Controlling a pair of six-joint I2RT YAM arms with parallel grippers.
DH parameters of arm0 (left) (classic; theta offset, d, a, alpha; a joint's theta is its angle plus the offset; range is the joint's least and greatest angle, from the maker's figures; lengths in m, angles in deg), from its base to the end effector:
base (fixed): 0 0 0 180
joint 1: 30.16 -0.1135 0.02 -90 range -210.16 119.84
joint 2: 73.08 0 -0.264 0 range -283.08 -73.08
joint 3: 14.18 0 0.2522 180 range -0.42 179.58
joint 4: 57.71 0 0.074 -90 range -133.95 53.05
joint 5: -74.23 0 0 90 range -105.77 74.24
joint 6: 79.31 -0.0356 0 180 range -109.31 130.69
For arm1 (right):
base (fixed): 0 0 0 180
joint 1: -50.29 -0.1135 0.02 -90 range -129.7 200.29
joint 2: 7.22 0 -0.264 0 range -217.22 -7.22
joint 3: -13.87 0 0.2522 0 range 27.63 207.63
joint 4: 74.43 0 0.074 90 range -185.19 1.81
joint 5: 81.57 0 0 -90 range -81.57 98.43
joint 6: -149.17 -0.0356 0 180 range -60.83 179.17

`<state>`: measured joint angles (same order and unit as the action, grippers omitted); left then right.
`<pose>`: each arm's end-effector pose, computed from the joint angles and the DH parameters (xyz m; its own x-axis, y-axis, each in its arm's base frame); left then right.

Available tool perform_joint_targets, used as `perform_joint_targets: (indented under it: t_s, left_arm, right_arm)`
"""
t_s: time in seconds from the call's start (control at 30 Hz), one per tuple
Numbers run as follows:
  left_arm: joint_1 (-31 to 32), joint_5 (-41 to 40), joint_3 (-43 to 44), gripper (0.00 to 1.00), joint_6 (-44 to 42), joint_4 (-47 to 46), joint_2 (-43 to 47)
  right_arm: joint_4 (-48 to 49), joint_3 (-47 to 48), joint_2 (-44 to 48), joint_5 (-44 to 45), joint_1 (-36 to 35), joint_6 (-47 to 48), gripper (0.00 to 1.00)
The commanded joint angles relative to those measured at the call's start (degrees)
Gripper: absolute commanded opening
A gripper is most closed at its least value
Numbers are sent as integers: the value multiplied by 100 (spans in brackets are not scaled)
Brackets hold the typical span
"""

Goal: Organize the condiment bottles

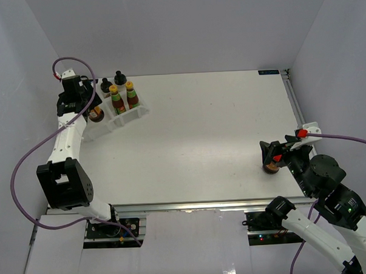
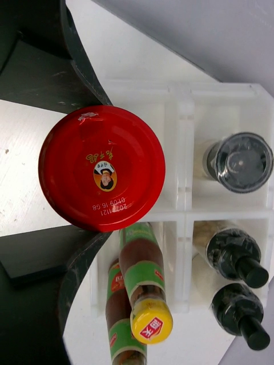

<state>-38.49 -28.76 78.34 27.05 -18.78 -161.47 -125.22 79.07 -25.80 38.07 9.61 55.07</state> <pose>0.3485 0.0591 0.3335 -0.4506 -0.3434 -0.8240 -0.4697 0.8761 -0.1082 0.0476 0.0177 0.3733 -0.0688 0.0228 -0.9974 -0.1881 0.9815 0.0354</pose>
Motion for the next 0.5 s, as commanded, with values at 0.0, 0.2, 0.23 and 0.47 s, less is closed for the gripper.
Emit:
perform_joint_targets:
  t_s: [0.0,0.2,0.23,0.47]
  left_arm:
    - [45,150,-99,0,153,-1299,136]
    - [42,30,-330,0,69,-1755,-94]
    - [42,-4,-360,0,69,-1790,-117]
    - [39,-92,-511,0,49,-1942,-313]
  right_arm:
    - [404,128,67,104,-27,150,90]
    - [452,93,47,185,-27,244,90]
    - [456,86,47,204,-31,252,90]
    - [519,18,41,276,-30,308,90]
